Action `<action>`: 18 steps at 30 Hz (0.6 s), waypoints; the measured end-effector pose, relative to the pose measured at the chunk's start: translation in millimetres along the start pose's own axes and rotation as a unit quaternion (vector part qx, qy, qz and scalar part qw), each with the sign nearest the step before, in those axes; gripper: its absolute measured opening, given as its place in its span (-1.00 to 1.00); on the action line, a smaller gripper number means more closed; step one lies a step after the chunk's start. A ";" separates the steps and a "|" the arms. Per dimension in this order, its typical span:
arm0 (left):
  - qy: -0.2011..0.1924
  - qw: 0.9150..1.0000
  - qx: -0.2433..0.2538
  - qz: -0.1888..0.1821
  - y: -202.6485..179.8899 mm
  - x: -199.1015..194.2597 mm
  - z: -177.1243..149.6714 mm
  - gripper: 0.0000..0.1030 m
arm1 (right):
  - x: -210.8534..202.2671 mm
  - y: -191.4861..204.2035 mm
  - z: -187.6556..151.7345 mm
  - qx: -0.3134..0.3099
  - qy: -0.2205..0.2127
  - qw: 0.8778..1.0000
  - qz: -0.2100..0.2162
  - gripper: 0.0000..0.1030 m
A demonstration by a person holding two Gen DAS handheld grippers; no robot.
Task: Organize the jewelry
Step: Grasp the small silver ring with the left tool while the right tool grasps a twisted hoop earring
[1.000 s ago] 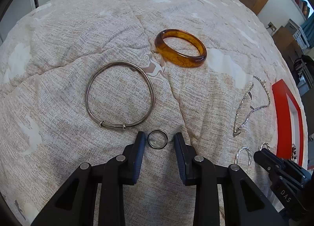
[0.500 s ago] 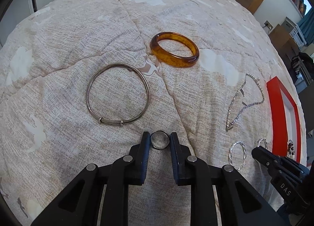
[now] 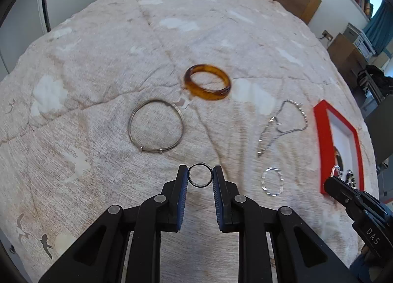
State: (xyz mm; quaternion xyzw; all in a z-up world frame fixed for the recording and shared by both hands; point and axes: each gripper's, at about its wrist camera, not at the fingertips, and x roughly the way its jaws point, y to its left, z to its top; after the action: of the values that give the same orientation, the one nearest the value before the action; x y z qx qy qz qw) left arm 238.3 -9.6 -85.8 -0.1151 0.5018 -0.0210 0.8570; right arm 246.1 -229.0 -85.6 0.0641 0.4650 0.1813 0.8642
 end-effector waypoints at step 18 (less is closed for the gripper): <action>0.002 0.989 0.125 -0.083 -171.4 -0.2 4.4 -0.61 | -85.1 -134.2 -15.6 0.072 -0.061 0.993 -0.075 -0.92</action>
State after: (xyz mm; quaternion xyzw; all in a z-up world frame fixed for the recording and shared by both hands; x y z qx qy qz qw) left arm 255.7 -175.4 -46.1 -0.0481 0.4859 -0.1547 0.8589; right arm 224.5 -385.9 -65.4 0.1024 0.4268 0.0781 0.8951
